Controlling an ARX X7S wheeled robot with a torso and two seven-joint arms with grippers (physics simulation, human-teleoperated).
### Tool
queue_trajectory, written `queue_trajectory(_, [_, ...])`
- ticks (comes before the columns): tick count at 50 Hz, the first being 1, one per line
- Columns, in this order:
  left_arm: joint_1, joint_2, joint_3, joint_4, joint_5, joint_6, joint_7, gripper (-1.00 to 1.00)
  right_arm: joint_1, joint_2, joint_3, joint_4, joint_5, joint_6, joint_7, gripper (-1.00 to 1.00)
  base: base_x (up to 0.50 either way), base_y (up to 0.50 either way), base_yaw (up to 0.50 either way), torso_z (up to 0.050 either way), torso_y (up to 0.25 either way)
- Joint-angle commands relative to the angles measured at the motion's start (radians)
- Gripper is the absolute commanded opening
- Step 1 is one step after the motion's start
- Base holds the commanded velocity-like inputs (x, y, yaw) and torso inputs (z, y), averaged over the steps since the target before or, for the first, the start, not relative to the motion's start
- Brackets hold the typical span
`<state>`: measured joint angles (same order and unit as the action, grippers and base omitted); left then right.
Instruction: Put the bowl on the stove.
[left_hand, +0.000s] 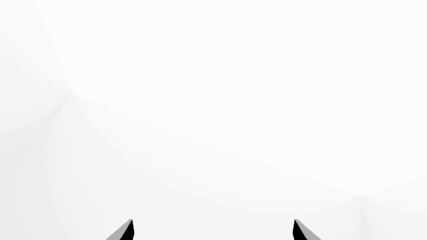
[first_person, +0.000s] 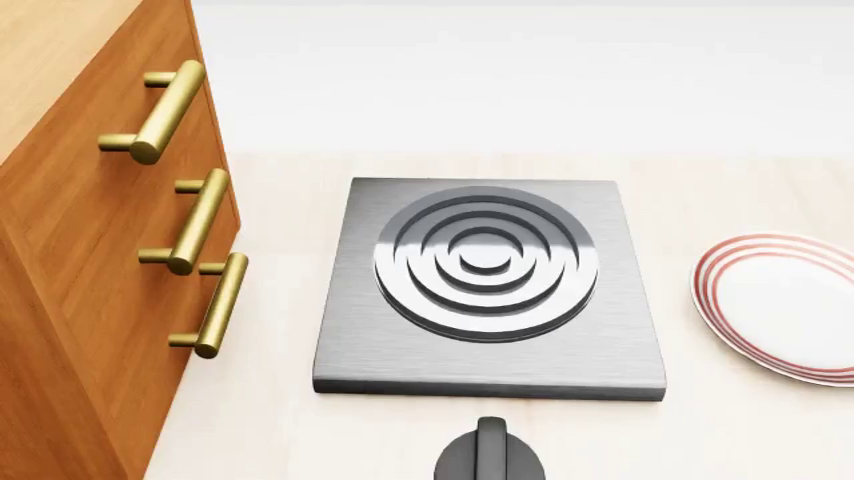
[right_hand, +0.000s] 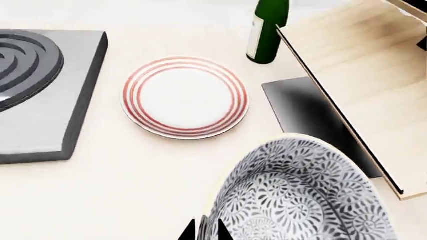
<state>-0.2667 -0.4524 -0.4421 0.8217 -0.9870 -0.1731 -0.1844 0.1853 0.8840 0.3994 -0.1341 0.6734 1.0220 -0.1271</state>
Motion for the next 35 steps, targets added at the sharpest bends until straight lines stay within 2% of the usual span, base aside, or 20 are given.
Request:
queue_trajectory(1, [0.002, -0.002, 0.002, 0.000, 0.000, 0.003, -0.002, 1.00, 0.181, 0.055, -0.132, -0.091, 0.049, 0.017, -0.064, -1.00, 0.00, 0.00, 0.00, 0.000, 0.000])
queue_trajectory(4, [0.002, -0.002, 0.003, -0.001, 0.000, 0.004, -0.002, 1.00, 0.263, 0.051, -0.187, -0.116, 0.068, 0.026, -0.081, -1.00, 0.00, 0.00, 0.00, 0.000, 0.000])
queue_trajectory(8, [0.002, -0.001, 0.006, -0.001, 0.000, 0.005, -0.002, 1.00, 0.429, 0.047, -0.340, -0.142, 0.044, 0.031, -0.113, -1.00, 0.00, 0.00, 0.00, 0.000, 0.000])
queue_trajectory(11, [0.002, 0.000, 0.010, -0.002, 0.003, 0.006, 0.000, 1.00, 0.583, 0.004, -0.439, -0.149, 0.046, 0.046, -0.149, -1.00, 0.00, 0.00, 0.00, 0.000, 0.000])
queue_trajectory(13, [0.003, 0.000, 0.011, -0.002, 0.001, 0.006, 0.000, 1.00, 0.634, -0.026, -0.458, -0.131, 0.047, 0.051, -0.147, -1.00, 0.00, 0.00, 0.00, 0.000, 0.000])
queue_trajectory(17, [0.004, 0.001, 0.012, -0.003, 0.003, 0.009, 0.001, 1.00, 0.744, -0.078, -0.590, -0.074, -0.015, 0.018, -0.194, -1.00, 0.00, 0.00, 0.00, 0.000, 0.000])
queue_trajectory(22, [0.004, 0.000, 0.009, -0.005, 0.004, 0.012, 0.000, 1.00, 0.842, -0.157, -0.673, 0.041, -0.085, -0.006, -0.184, -1.00, 0.00, 0.00, 0.00, 0.000, 0.000])
queue_trajectory(28, [0.006, 0.000, 0.010, -0.006, 0.007, 0.015, 0.001, 1.00, 0.902, -0.228, -0.693, 0.137, -0.113, -0.033, -0.170, -1.00, 0.00, 0.00, 0.00, 0.000, 0.002])
queue_trajectory(35, [0.007, -0.001, 0.011, -0.004, 0.008, 0.017, 0.000, 1.00, 0.907, -0.259, -0.701, 0.128, -0.106, -0.066, -0.183, -1.00, 0.00, 0.00, 0.00, 0.000, 0.000])
